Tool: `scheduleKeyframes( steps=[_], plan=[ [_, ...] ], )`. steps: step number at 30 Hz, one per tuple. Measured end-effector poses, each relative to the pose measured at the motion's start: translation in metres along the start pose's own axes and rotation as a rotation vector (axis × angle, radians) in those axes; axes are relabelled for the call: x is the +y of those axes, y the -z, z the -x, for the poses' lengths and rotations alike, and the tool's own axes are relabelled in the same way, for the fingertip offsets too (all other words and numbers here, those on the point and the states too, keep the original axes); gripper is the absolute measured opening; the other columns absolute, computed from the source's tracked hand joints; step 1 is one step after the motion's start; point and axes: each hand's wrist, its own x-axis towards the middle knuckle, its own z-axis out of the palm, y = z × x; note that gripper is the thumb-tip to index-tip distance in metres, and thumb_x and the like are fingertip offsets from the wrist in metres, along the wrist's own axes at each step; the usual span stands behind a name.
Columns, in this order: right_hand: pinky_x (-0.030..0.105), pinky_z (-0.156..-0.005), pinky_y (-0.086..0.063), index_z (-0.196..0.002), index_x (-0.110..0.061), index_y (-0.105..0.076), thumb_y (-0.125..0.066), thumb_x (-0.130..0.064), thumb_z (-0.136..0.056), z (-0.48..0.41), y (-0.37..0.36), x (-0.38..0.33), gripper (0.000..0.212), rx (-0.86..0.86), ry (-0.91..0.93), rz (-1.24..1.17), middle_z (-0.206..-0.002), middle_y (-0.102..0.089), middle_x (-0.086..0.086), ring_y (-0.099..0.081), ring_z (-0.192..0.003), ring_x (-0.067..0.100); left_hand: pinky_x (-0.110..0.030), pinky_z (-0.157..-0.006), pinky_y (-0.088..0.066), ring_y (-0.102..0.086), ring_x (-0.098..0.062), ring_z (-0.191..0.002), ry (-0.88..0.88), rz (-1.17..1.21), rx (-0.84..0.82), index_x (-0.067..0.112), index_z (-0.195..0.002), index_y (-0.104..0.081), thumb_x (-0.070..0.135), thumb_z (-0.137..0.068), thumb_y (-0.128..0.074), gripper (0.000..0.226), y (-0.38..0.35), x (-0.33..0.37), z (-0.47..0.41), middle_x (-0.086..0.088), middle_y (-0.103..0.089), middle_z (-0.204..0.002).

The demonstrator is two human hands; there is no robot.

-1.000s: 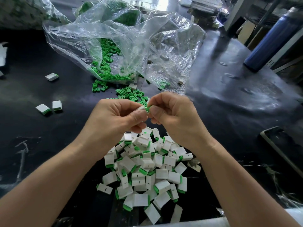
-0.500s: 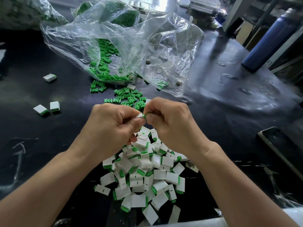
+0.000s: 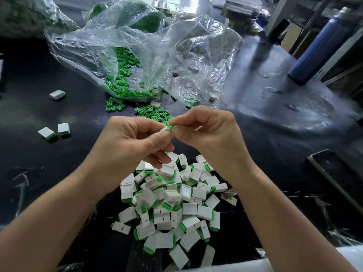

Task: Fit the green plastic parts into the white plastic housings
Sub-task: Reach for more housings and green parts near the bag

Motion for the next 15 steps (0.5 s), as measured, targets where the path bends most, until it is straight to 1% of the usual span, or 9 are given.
scheduleKeyframes(
  steps=[1, 3, 5, 7, 11, 13, 15],
  plan=[
    [0.02, -0.066, -0.052, -0.073, -0.02, -0.067, -0.068, 0.005, -0.075, -0.0005, 0.0007, -0.0005, 0.025, -0.021, -0.023, -0.046, -0.072, -0.067, 0.0, -0.061, -0.068, 0.009, -0.02, -0.043, -0.049, -0.063, -0.016, -0.048, 0.016, 0.003, -0.012, 0.011, -0.069, -0.073, 0.02, -0.062, -0.065, 0.014, 0.0014, 0.0, -0.0003, -0.011, -0.069, -0.064],
    [0.017, -0.061, -0.05, -0.073, -0.014, -0.067, -0.067, 0.006, -0.073, -0.0007, 0.0014, -0.0009, 0.02, -0.071, -0.104, -0.187, -0.068, -0.067, -0.002, -0.061, -0.064, 0.008, -0.017, -0.041, -0.045, -0.058, -0.011, -0.047, 0.024, -0.033, -0.017, 0.015, -0.074, -0.074, 0.025, -0.058, -0.068, 0.021, 0.0033, -0.0003, -0.0007, -0.007, -0.066, -0.06],
    [0.014, -0.056, -0.046, -0.074, -0.011, -0.067, -0.067, -0.007, -0.07, -0.0006, 0.0019, -0.0002, 0.006, -0.116, -0.168, -0.278, -0.065, -0.066, -0.003, -0.058, -0.059, 0.006, -0.016, -0.039, -0.04, -0.052, -0.009, -0.047, -0.001, -0.091, -0.008, 0.021, -0.079, -0.074, 0.029, -0.054, -0.07, 0.027, 0.0036, 0.0001, -0.0003, -0.003, -0.062, -0.056],
    [0.015, -0.054, -0.044, -0.075, -0.011, -0.067, -0.063, -0.021, -0.068, -0.0008, 0.003, 0.0011, 0.013, -0.13, -0.215, -0.309, -0.063, -0.064, -0.002, -0.055, -0.058, 0.006, -0.017, -0.039, -0.041, -0.053, -0.01, -0.047, -0.029, -0.105, -0.012, 0.02, -0.079, -0.075, 0.027, -0.054, -0.071, 0.026, 0.0021, 0.0012, -0.0004, -0.002, -0.062, -0.058],
    [0.016, -0.054, -0.044, -0.074, -0.013, -0.065, -0.064, -0.025, -0.064, -0.0014, 0.003, 0.0027, 0.016, -0.116, -0.298, -0.383, -0.061, -0.063, -0.003, -0.054, -0.055, 0.005, -0.017, -0.04, -0.042, -0.057, -0.007, -0.048, -0.061, -0.13, 0.032, 0.012, -0.075, -0.069, 0.023, -0.055, -0.071, 0.023, 0.0, -0.0003, -0.0002, 0.0, -0.065, -0.057],
    [0.015, -0.053, -0.045, -0.073, -0.013, -0.06, -0.064, -0.031, -0.062, -0.0014, 0.0014, 0.0034, 0.022, -0.099, -0.365, -0.378, -0.059, -0.062, -0.004, -0.054, -0.053, 0.006, -0.016, -0.04, -0.042, -0.058, -0.007, -0.048, -0.077, -0.137, 0.051, 0.012, -0.076, -0.069, 0.026, -0.055, -0.071, 0.025, -0.0006, -0.0005, 0.0009, 0.001, -0.066, -0.058],
    [0.015, -0.053, -0.045, -0.073, -0.011, -0.059, -0.061, -0.038, -0.063, -0.0014, 0.0008, 0.0049, 0.028, -0.126, -0.439, -0.356, -0.061, -0.062, -0.003, -0.054, -0.054, 0.007, -0.014, -0.04, -0.041, -0.058, -0.006, -0.046, -0.092, -0.125, 0.07, 0.016, -0.075, -0.069, 0.03, -0.054, -0.07, 0.025, -0.0015, 0.0004, 0.0013, 0.003, -0.066, -0.057]
  ],
)
